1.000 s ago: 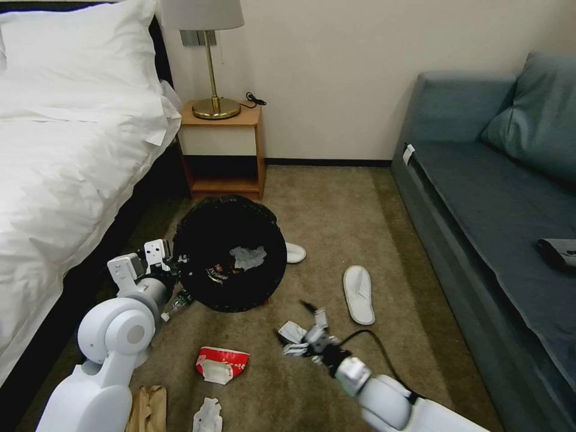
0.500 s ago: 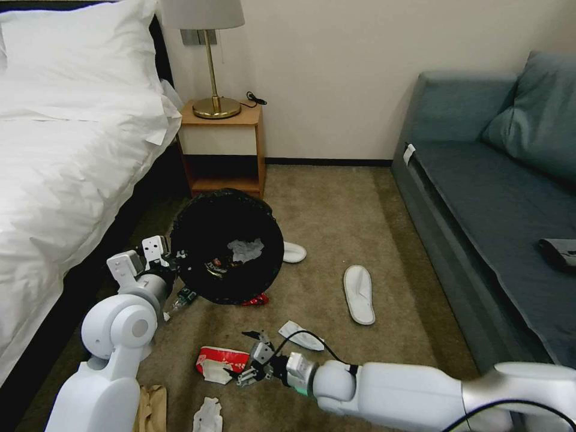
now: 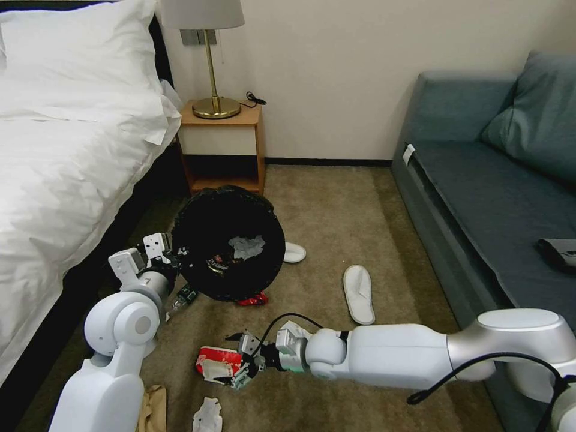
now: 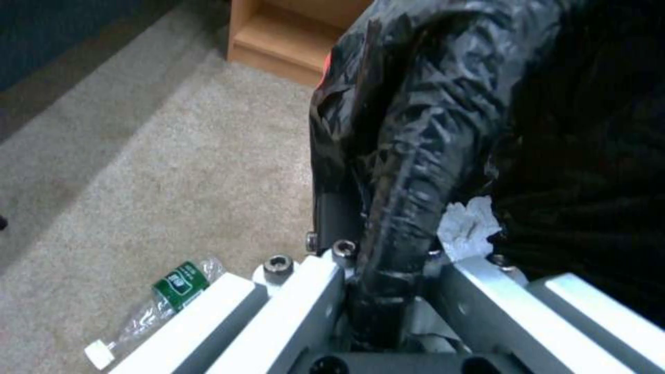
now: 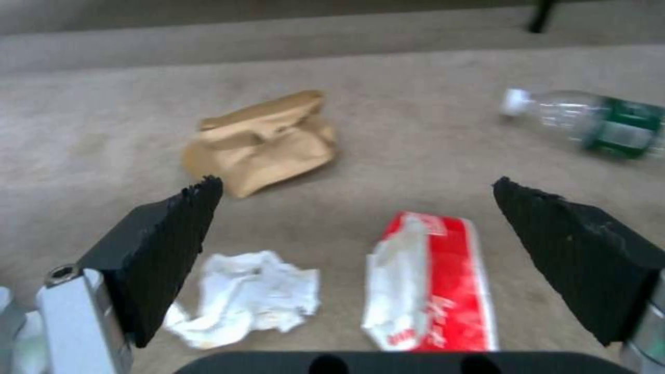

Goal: Pick up the trash bin, then pick up the garbage on the floor and place it into the trash bin.

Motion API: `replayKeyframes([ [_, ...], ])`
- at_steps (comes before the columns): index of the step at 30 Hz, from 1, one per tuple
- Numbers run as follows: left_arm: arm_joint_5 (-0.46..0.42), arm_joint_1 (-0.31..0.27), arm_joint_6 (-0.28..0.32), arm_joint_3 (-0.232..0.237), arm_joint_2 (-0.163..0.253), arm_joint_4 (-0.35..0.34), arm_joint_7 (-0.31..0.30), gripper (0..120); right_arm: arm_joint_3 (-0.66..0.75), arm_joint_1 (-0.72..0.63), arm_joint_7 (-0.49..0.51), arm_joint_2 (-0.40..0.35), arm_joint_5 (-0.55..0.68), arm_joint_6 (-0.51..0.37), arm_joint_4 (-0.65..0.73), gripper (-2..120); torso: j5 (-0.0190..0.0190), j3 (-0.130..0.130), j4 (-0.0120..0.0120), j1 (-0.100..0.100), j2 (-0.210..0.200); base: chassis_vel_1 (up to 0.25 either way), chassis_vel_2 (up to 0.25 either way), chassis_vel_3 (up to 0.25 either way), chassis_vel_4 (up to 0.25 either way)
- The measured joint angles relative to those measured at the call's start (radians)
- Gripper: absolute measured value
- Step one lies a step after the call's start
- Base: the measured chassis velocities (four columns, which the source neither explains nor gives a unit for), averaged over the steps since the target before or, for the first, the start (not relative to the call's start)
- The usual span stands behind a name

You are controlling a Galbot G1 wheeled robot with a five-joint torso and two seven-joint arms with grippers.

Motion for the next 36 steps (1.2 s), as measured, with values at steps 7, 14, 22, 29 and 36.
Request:
replayKeyframes([
  [7, 0.005, -0.007, -0.003, 0.01, -0.009, 0.007, 0.002, 0, -0.018, 0.019, -0.098, 0.045, 0.016, -0.017, -0.038, 100, 0.0, 0.0, -0.0001, 0.0, 0.0, 0.0, 0.0, 0.0, 0.0],
  [14, 0.012, -0.01, -0.006, 0.014, -0.014, 0.015, 0.006, 0, -0.014, 0.017, -0.208, 0.073, 0.015, -0.038, -0.104, 100, 0.0, 0.0, -0.0001, 0.0, 0.0, 0.0, 0.0, 0.0, 0.0],
  [22, 0.021, -0.005, -0.014, 0.019, -0.016, 0.02, 0.014, 0, -0.006, -0.024, -0.291, 0.116, -0.008, -0.04, -0.206, 100, 0.0001, 0.0, 0.0, 0.0, 0.0, 0.0, 0.0, 0.0, 0.0],
  [29, 0.026, -0.003, -0.018, 0.019, -0.016, 0.021, 0.017, 0, 0.025, -0.064, -0.306, 0.138, -0.02, -0.034, -0.274, 100, 0.0001, 0.0, -0.0001, 0.0, 0.0, 0.0, 0.0, 0.0, 0.0],
  [36, 0.03, -0.008, -0.023, 0.025, -0.011, 0.028, 0.023, 0, 0.04, -0.085, -0.329, 0.17, -0.035, -0.025, -0.346, 100, 0.0001, 0.0, -0.0001, 0.0, 0.0, 0.0, 0.0, 0.0, 0.0],
])
